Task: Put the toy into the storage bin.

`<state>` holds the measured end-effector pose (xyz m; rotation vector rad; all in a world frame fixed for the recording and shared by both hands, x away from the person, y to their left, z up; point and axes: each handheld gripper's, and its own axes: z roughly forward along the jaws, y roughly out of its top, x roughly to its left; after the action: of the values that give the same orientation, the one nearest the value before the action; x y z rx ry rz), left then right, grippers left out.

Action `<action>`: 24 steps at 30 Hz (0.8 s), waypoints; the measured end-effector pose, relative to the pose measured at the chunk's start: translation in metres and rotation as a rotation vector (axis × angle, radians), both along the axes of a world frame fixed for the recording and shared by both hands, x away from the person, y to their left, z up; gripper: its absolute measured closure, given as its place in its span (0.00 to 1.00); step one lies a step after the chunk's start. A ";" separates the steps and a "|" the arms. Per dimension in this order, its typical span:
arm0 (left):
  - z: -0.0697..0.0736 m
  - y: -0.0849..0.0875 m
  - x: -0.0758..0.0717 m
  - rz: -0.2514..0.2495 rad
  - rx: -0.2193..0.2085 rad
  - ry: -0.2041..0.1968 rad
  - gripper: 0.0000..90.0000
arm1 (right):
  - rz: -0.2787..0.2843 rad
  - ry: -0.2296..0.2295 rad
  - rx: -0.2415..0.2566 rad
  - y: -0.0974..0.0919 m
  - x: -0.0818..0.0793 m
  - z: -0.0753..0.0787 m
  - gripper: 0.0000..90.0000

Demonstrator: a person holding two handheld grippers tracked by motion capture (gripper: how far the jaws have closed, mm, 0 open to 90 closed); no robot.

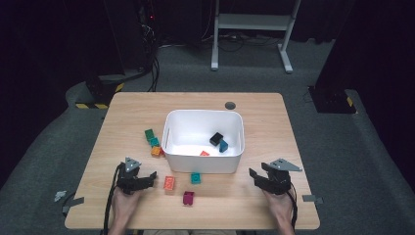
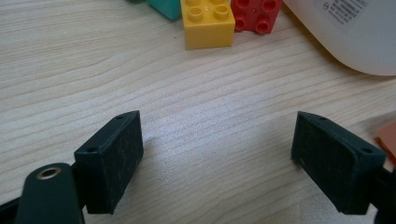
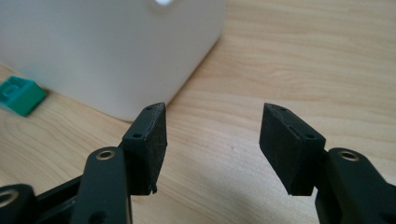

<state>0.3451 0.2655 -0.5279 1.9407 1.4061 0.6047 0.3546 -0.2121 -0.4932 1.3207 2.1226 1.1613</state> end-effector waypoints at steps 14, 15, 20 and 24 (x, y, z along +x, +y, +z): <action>0.000 0.000 0.000 -0.002 0.001 0.000 0.18 | -0.022 0.061 -0.076 0.009 0.014 -0.027 0.45; 0.000 0.000 0.000 -0.004 0.002 0.000 0.18 | -0.026 0.065 -0.077 0.009 0.014 -0.028 0.45; 0.000 0.001 0.000 -0.005 0.007 0.006 0.17 | -0.043 0.074 -0.091 0.012 0.016 -0.029 0.43; 0.002 0.001 -0.004 -0.011 0.018 0.005 0.17 | -0.046 0.062 -0.140 0.015 0.017 -0.030 0.42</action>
<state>0.3413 0.2664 -0.5256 1.9641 1.3971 0.6098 0.3717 -0.1970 -0.5229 1.3502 2.1621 0.9467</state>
